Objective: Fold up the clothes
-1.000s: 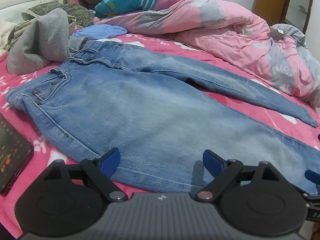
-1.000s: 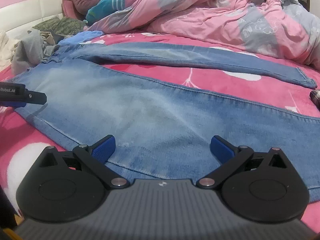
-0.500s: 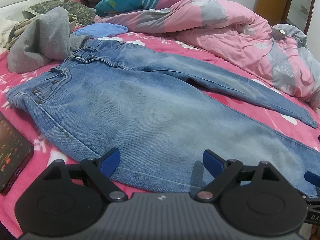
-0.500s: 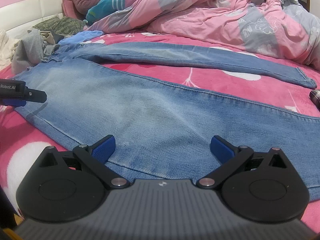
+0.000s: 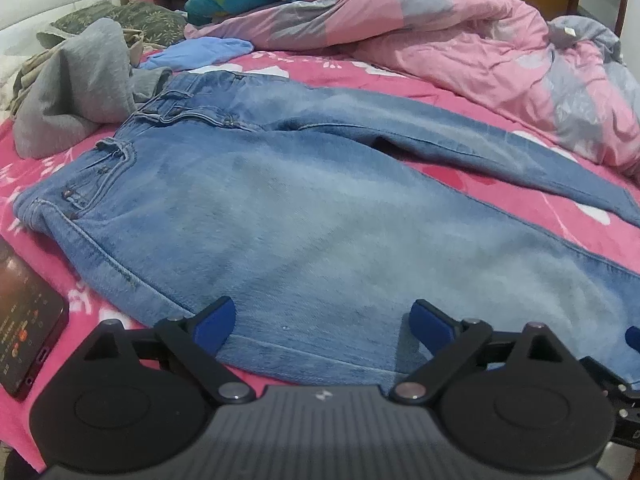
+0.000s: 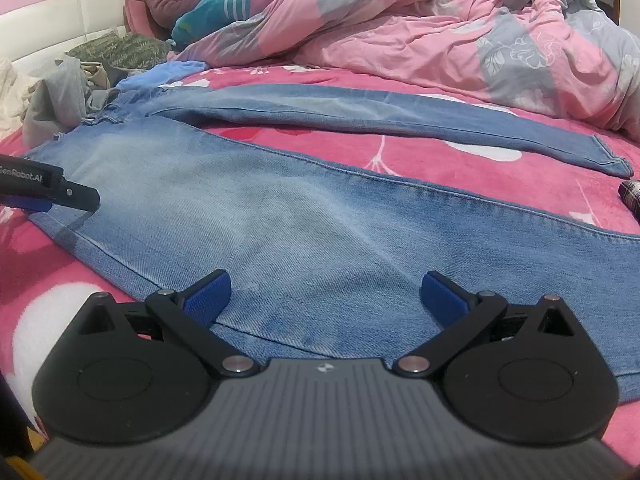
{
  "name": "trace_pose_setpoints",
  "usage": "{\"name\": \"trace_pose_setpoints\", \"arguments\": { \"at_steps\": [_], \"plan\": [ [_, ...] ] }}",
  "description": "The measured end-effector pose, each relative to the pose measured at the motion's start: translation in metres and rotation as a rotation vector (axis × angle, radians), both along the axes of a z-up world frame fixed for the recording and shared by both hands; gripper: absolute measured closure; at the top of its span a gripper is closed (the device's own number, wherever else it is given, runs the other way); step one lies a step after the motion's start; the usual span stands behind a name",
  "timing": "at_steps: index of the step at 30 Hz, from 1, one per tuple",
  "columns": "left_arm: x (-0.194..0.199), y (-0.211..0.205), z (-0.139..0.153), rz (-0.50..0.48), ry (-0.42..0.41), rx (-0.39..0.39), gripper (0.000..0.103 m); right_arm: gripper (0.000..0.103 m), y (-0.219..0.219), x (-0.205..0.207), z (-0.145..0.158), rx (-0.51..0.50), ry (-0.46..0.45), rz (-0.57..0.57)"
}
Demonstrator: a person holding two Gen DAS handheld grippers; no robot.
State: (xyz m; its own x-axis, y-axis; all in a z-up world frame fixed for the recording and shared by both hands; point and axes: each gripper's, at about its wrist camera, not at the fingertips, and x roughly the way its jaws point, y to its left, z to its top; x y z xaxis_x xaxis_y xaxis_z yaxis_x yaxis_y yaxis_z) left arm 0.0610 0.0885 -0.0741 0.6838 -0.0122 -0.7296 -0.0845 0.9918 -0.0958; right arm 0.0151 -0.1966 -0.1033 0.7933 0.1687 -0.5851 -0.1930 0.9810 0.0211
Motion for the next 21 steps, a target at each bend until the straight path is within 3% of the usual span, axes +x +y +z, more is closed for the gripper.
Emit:
{"name": "trace_pose_setpoints", "arguments": {
  "at_steps": [21],
  "plan": [
    [0.0034,-0.0076,-0.0007,-0.001,0.025,0.048,0.004,0.001,0.0013,-0.0022,-0.0028,0.005,-0.017,0.0]
  ]
}}
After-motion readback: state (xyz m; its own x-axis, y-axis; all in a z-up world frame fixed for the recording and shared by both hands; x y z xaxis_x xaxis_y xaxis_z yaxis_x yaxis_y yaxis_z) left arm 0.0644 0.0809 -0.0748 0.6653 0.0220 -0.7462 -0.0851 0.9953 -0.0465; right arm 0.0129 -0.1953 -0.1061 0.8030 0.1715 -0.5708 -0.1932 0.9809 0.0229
